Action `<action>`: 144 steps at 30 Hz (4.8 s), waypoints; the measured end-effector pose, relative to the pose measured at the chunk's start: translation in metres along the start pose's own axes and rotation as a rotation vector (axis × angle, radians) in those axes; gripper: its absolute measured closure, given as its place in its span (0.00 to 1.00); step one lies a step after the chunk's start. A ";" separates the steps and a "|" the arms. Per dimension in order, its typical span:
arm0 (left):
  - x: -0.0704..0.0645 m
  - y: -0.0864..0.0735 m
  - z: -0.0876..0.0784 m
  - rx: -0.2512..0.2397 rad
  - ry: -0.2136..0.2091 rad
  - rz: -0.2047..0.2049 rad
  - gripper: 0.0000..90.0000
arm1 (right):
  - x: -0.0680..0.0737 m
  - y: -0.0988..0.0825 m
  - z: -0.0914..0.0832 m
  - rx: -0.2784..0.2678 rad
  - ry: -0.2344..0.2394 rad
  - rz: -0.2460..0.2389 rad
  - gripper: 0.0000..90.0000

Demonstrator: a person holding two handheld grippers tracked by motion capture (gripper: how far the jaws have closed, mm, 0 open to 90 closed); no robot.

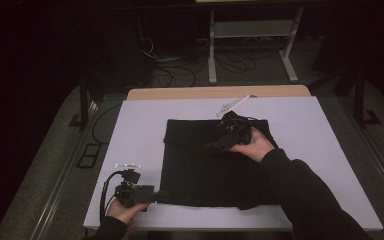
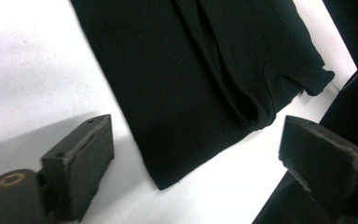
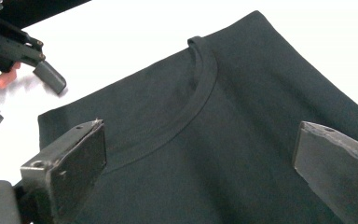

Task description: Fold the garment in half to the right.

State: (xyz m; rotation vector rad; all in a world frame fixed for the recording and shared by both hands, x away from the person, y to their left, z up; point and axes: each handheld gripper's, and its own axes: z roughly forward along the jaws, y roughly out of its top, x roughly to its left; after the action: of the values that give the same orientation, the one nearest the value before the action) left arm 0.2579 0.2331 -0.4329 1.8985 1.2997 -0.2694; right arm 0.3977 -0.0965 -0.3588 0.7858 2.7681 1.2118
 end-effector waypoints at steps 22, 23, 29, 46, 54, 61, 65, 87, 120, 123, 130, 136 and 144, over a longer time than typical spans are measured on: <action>-0.001 0.001 0.009 0.042 0.004 -0.043 0.34 | -0.001 0.024 0.021 -0.006 0.000 -0.050 0.04; -0.002 0.001 0.010 0.044 0.009 -0.039 0.36 | -0.001 0.025 0.022 -0.008 0.000 -0.056 0.04; -0.006 0.002 0.013 0.052 0.036 0.003 0.44 | -0.002 0.031 0.028 -0.008 0.004 -0.063 0.05; -0.009 0.004 0.016 0.082 0.168 0.013 0.91 | -0.001 0.041 0.044 -0.010 0.015 -0.071 0.05; -0.012 0.005 0.018 0.098 0.142 0.027 0.96 | -0.005 0.046 0.053 -0.008 -0.028 -0.075 0.08; -0.012 0.005 0.015 0.086 0.115 0.027 0.96 | -0.008 0.052 0.068 0.033 -0.107 -0.131 0.14; -0.013 0.005 0.014 0.076 0.104 0.027 0.96 | -0.008 0.057 0.073 0.034 -0.139 -0.143 0.15; -0.013 0.007 0.012 0.068 0.076 0.043 0.96 | -0.013 0.083 0.123 0.161 -0.247 -0.264 0.20; -0.011 0.008 0.011 0.073 0.064 0.039 0.96 | -0.045 0.094 0.171 0.233 -0.250 -0.250 0.44; -0.011 0.008 0.011 0.074 0.063 0.040 0.96 | -0.047 0.096 0.174 0.232 -0.248 -0.247 0.44; -0.011 0.008 0.010 0.073 0.066 0.039 0.96 | -0.056 0.100 0.176 0.225 -0.220 -0.210 0.49; -0.011 0.008 0.010 0.075 0.066 0.039 0.96 | -0.063 0.100 0.178 0.227 -0.209 -0.204 0.48; -0.011 0.008 0.010 0.076 0.067 0.041 0.96 | -0.062 0.101 0.182 0.230 -0.203 -0.194 0.46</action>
State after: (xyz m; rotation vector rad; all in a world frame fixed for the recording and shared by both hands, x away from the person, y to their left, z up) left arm 0.2622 0.2174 -0.4296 2.0110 1.3094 -0.2385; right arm 0.5348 0.0572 -0.4273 0.5949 2.7649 0.7478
